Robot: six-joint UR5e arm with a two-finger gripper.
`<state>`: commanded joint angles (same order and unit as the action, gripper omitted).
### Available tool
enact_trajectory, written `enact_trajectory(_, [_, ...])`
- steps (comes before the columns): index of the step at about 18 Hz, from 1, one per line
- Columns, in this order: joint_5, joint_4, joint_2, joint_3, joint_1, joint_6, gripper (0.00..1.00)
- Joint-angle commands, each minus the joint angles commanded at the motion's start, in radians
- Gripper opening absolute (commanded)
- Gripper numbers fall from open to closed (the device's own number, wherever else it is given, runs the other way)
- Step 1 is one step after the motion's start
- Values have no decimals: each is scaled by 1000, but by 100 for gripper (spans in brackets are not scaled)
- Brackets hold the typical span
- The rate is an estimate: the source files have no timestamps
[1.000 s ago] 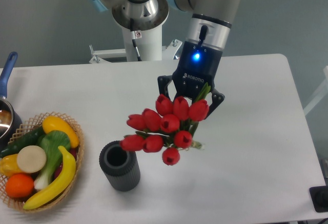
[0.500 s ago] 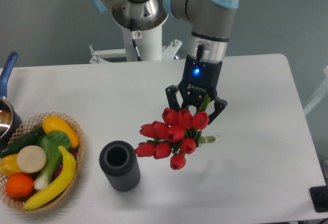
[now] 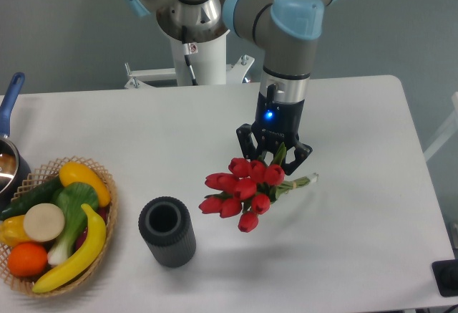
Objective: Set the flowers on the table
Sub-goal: 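Carry the tulips away from the vase and lower them to the table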
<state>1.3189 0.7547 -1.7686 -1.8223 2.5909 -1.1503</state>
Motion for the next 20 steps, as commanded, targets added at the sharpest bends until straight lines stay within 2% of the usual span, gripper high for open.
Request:
enact_trajectory(2, [42, -2, -12, -18, -3, -28, 38])
enact_trajectory(5, [45, 0, -20, -26, -9, -45, 38])
enact_trajectory(8, [86, -3, -57, -31, -31, -46, 38])
enact_trajectory(12, [85, -8, -103, -31, -48, -40, 38])
enact_trajectory(20, [86, -3, -137, -35, -75, -34, 39])
